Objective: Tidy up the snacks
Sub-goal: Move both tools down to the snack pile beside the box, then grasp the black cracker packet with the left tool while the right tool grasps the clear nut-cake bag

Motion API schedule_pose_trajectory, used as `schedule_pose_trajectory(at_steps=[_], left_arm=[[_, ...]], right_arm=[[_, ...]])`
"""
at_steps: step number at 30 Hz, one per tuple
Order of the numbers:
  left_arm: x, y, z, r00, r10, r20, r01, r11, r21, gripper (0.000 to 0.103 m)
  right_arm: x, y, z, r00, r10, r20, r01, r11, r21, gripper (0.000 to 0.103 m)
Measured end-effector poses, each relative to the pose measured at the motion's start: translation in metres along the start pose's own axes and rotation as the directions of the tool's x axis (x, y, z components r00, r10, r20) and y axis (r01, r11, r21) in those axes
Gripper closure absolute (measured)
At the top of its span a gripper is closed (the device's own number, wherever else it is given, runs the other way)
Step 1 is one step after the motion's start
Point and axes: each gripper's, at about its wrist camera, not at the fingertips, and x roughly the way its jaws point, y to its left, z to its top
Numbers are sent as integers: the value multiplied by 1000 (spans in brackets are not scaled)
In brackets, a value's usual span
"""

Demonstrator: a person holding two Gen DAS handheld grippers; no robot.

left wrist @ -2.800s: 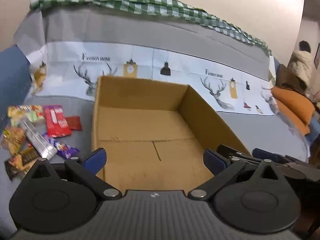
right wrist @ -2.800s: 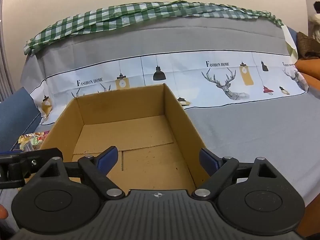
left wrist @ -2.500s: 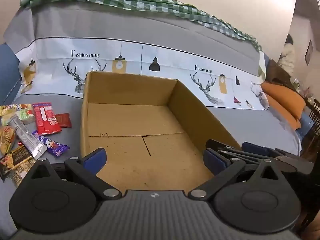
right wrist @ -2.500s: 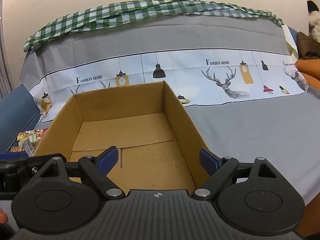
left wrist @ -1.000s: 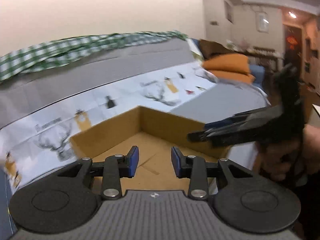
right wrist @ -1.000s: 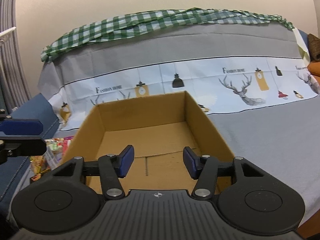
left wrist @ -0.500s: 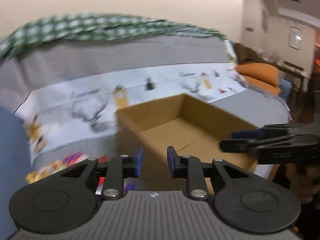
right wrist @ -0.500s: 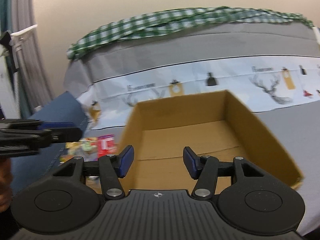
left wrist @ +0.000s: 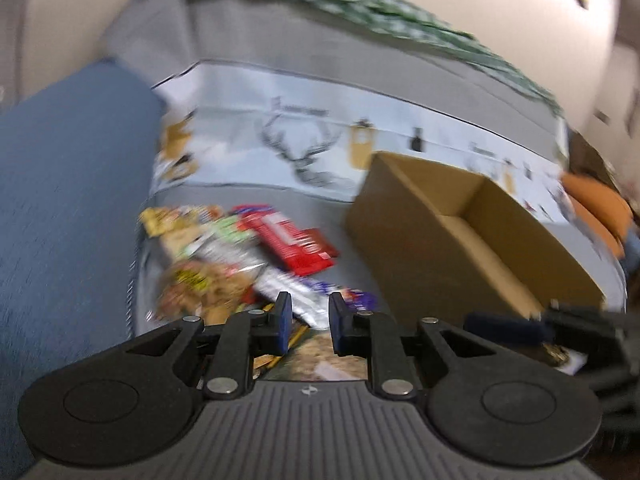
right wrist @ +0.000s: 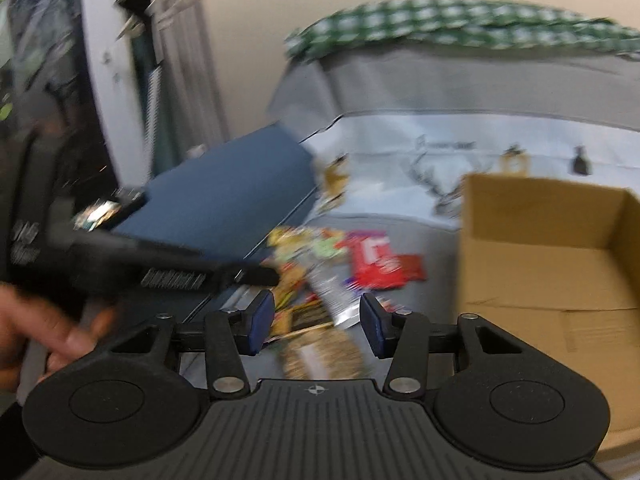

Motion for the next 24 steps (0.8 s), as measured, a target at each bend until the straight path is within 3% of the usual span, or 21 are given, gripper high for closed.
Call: schedule_pose_trajectory(at_steps=[5, 8, 9, 12, 14, 15, 19, 24], left_arm=[[16, 19, 3, 996, 18, -90, -27, 994, -102, 81], [31, 21, 1, 985, 57, -162, -75, 991, -110, 77], [38, 21, 1, 981, 71, -181, -91, 990, -110, 71], [52, 23, 1, 969, 111, -219, -136, 985, -104, 67], [59, 22, 1, 965, 131, -225, -156, 983, -96, 51], [63, 21, 1, 962, 152, -229, -174, 981, -83, 40], [79, 12, 1, 952, 180, -246, -189, 982, -16, 21], [94, 13, -4, 940, 189, -283, -196, 981, 2, 18]], right_arm=[[30, 3, -12, 997, 19, -74, -19, 1000, -7, 47], [48, -5, -22, 993, 10, -117, -10, 1000, -1, 34], [53, -7, -26, 992, 2, -128, -2, 1000, -3, 28], [70, -8, -33, 988, -14, -154, 10, 1000, -27, 18], [79, -8, -35, 987, -12, -163, 5, 999, -43, 8], [84, -7, -37, 984, -29, -175, 19, 998, -56, 6], [104, -12, -40, 974, -44, -223, 34, 998, -47, 5], [126, -19, -45, 962, -44, -270, 38, 999, -29, 5]])
